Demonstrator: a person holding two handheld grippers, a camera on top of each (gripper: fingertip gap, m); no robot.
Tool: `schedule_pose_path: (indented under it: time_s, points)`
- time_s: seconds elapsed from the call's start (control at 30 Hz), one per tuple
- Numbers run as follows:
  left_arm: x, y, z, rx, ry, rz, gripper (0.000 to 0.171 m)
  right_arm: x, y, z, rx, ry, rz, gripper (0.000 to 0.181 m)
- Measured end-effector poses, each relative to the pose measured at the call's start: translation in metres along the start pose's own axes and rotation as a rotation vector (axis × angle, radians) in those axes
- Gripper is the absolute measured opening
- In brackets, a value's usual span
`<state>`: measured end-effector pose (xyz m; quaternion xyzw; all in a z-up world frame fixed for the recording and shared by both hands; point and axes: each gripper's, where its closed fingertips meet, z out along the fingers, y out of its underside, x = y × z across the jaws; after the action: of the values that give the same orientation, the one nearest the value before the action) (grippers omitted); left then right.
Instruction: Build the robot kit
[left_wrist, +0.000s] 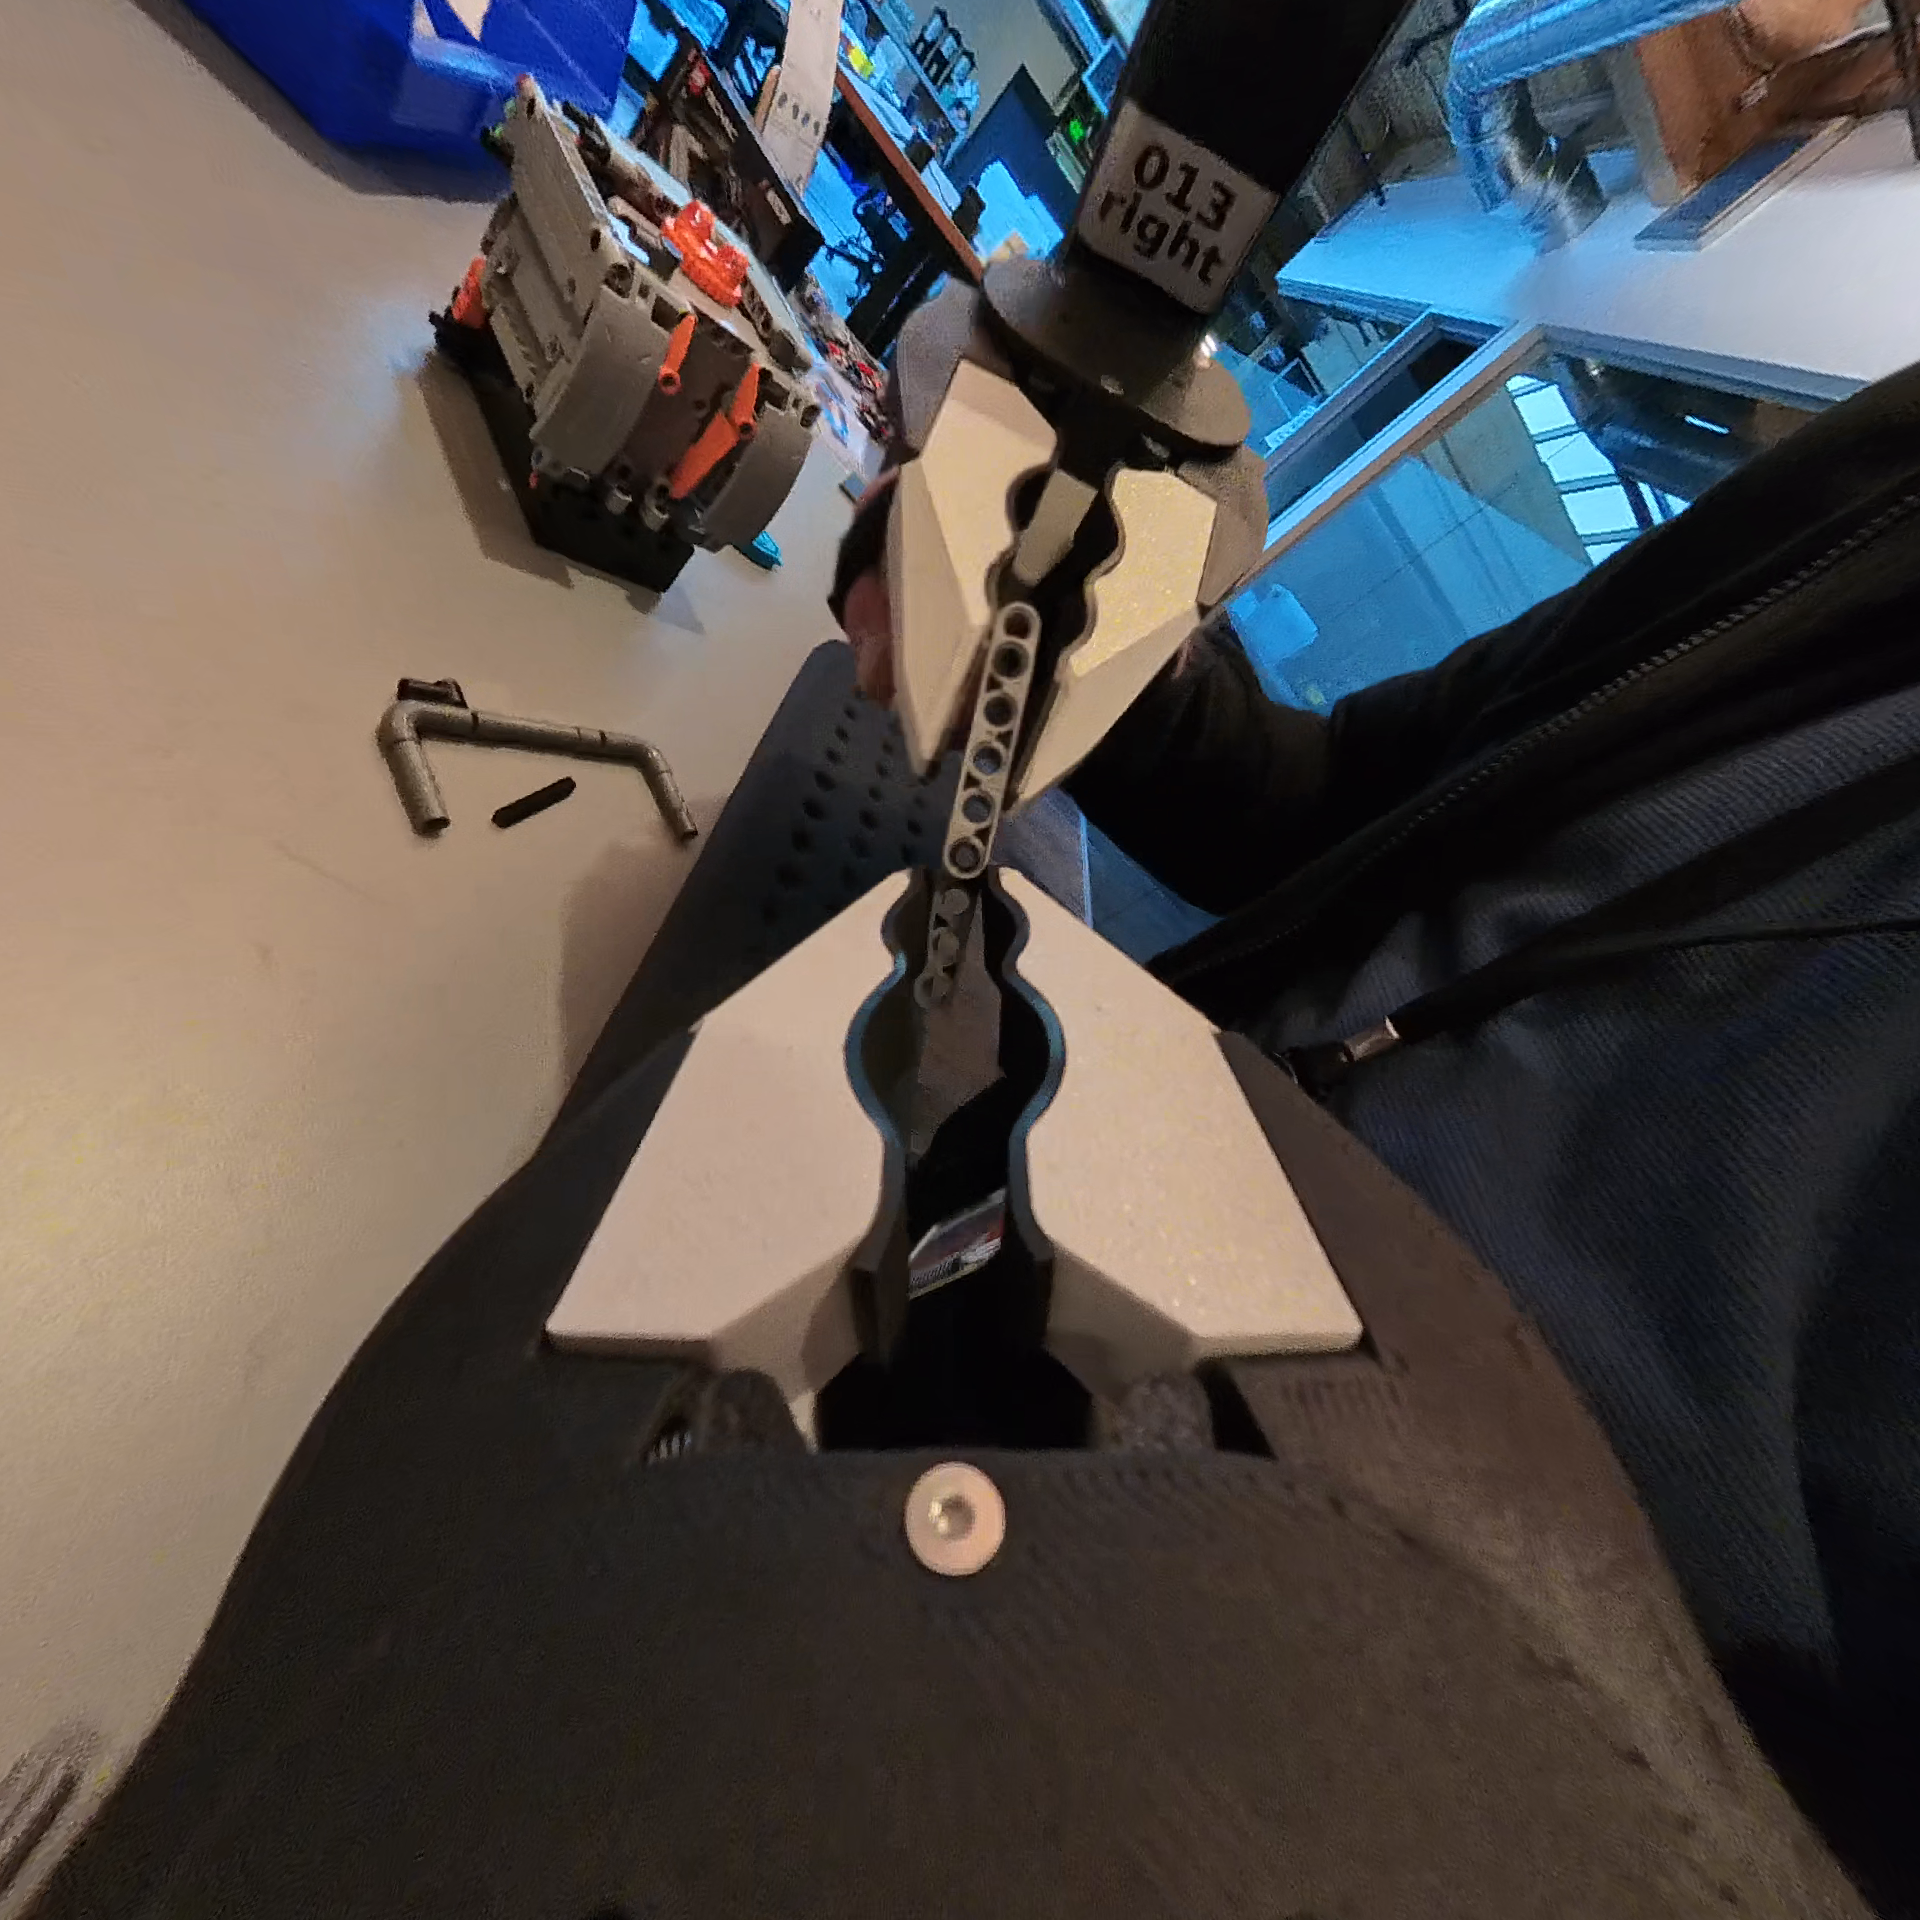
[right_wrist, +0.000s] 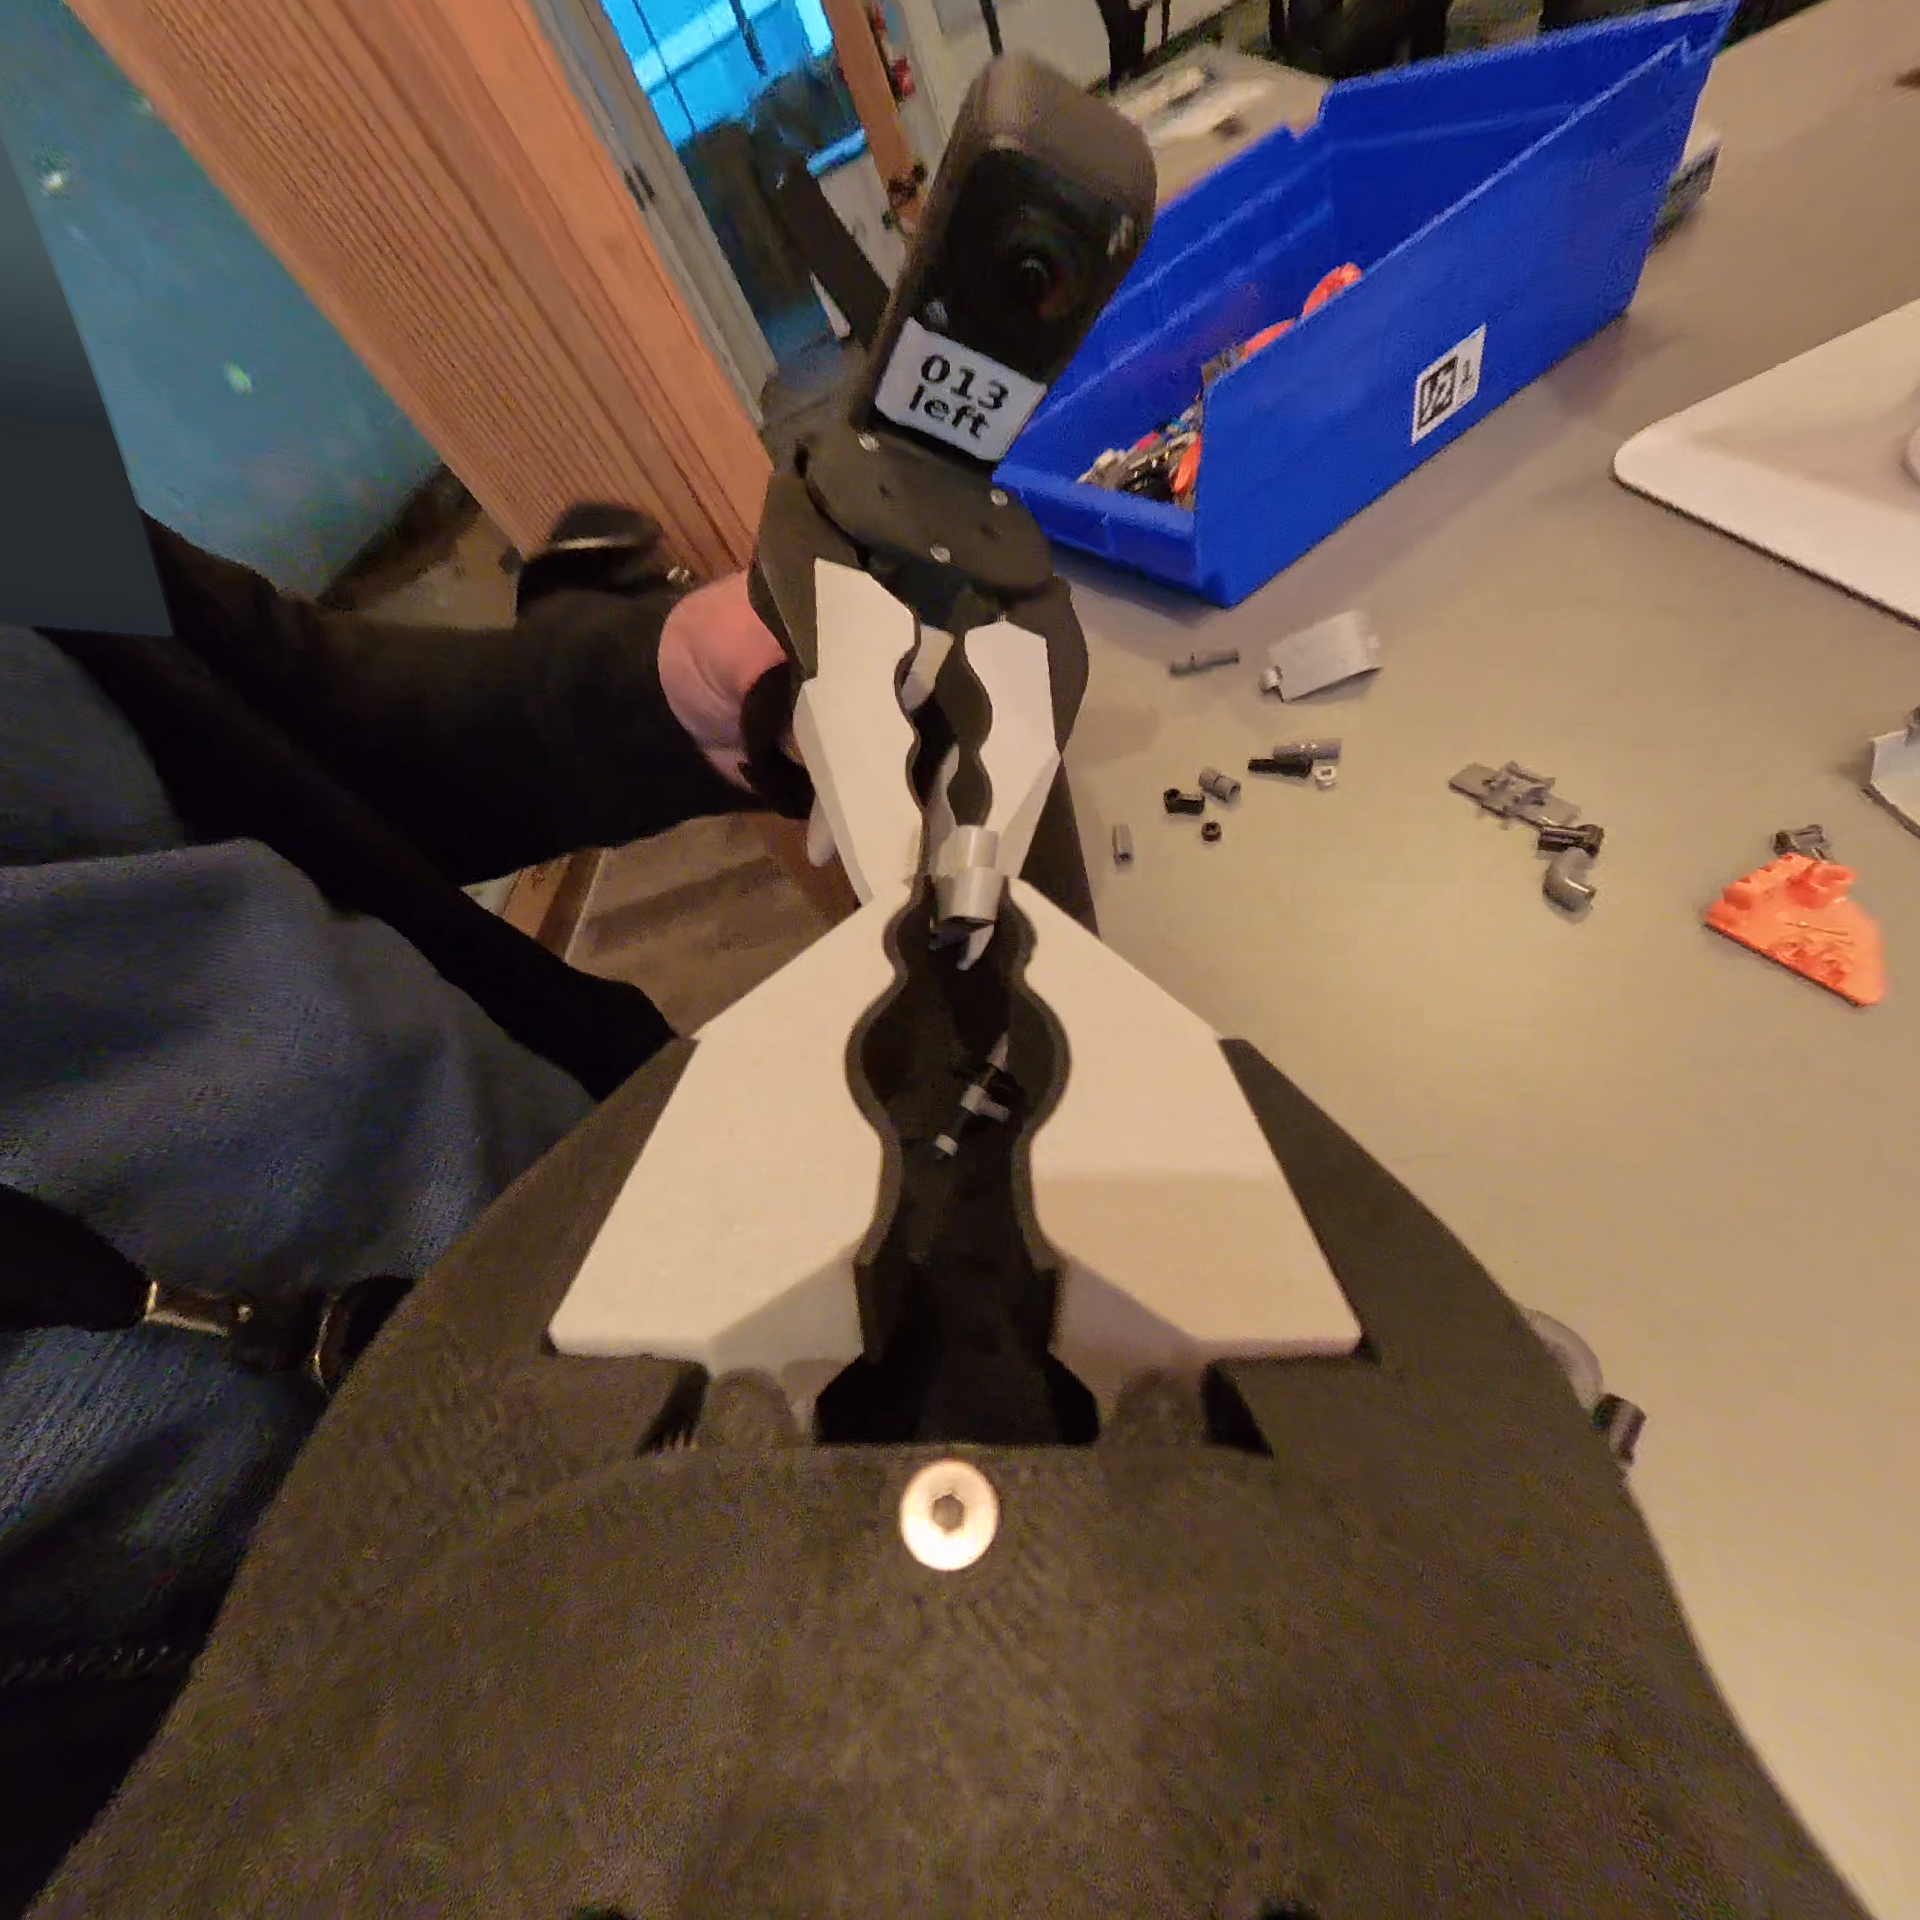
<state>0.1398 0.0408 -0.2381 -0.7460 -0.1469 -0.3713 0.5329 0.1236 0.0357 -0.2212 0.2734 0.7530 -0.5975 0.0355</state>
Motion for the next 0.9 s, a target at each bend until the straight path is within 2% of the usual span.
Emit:
schedule_pose_path:
  time_s: [0.27, 0.63, 0.9]
  points:
    - [0.007, -0.004, 0.018, 0.034, 0.082, -0.057, 0.007, -0.003, 0.001, -0.019, 0.13, -0.001, 0.134, 0.005]
    - [0.018, -0.017, 0.031, 0.09, 0.183, -0.088, 0.006, -0.007, -0.001, -0.043, 0.387, 0.031, 0.299, 0.004]
    - [0.015, -0.016, 0.034, 0.123, 0.215, -0.147, 0.009, -0.002, 0.005, -0.058, 0.433, 0.055, 0.343, 0.004]
